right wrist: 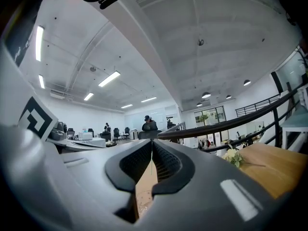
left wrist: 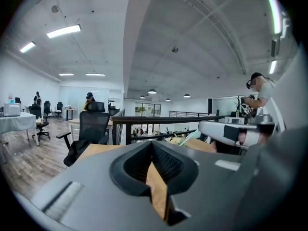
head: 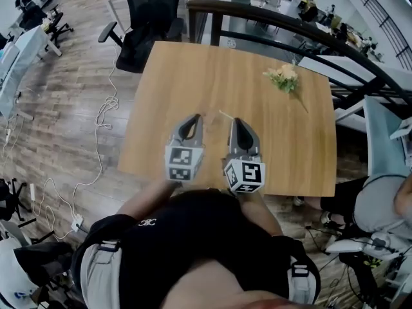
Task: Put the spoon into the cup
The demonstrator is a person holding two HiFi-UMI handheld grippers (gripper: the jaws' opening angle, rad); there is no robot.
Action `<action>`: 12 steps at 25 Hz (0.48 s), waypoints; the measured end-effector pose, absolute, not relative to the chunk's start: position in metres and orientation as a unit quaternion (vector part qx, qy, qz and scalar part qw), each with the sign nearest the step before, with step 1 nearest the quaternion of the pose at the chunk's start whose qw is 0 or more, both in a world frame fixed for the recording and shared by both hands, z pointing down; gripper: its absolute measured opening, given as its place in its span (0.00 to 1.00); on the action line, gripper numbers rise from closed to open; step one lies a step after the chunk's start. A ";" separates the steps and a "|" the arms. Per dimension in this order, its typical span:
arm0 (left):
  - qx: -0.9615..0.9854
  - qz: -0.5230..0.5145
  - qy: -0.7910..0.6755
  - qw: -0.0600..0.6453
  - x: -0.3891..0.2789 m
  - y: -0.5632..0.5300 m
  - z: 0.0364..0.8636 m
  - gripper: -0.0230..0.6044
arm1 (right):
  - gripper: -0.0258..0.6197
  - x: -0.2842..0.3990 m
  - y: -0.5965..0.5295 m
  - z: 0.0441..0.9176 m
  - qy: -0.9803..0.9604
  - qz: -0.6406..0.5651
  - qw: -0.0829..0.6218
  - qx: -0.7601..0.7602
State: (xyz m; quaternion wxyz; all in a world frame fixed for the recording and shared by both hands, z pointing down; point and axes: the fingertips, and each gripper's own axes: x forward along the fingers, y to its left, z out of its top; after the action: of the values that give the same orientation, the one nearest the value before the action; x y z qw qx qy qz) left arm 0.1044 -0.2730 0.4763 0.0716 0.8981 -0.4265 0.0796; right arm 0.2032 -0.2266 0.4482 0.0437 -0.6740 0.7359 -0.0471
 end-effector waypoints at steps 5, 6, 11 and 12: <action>0.881 0.091 -0.459 0.067 0.122 -0.294 0.479 0.06 | 0.06 0.227 -0.250 0.455 0.753 -0.062 0.053 -0.653; 0.879 0.091 -0.464 0.067 0.126 -0.297 0.479 0.06 | 0.06 0.231 -0.254 0.456 0.756 -0.066 0.054 -0.649; 0.867 0.100 -0.484 0.063 0.129 -0.306 0.477 0.06 | 0.06 0.239 -0.276 0.460 0.774 -0.078 0.060 -0.625; 0.865 0.103 -0.486 0.063 0.128 -0.308 0.478 0.06 | 0.06 0.239 -0.279 0.461 0.776 -0.079 0.061 -0.622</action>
State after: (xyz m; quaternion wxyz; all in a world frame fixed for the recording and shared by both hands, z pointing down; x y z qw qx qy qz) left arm 0.1281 -0.3077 0.4780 0.0631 0.8653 -0.4865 0.1030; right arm 0.2389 -0.2791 0.4606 0.0607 -0.6223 0.7764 -0.0792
